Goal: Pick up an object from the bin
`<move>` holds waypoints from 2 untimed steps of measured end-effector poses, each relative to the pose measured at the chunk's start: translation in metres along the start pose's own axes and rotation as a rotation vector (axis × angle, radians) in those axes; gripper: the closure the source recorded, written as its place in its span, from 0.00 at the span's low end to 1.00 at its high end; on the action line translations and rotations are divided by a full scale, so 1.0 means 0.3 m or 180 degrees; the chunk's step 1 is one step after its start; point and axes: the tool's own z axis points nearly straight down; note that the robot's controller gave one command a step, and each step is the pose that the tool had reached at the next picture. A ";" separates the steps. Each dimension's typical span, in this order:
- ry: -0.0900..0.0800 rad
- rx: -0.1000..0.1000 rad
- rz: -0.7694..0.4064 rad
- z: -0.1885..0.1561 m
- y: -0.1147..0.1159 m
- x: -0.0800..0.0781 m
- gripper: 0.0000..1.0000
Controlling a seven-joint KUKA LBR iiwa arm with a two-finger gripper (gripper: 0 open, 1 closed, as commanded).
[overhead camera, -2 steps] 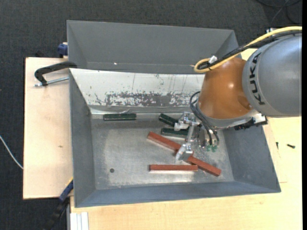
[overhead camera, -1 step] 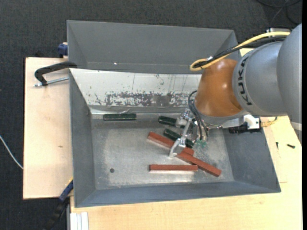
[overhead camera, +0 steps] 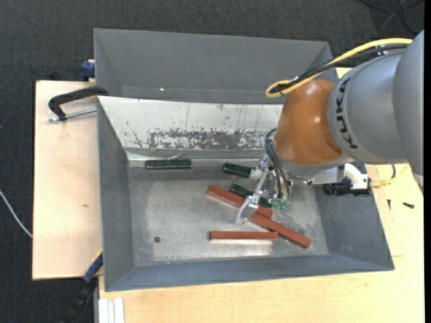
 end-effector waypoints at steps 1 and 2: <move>0.0010 0.0002 0.0084 0.092 0.033 -0.017 0.00; 0.0026 0.0005 0.0474 0.086 0.071 -0.011 1.00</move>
Offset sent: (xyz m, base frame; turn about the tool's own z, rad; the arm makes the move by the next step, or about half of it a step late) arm 0.0091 0.0173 -0.0332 0.1529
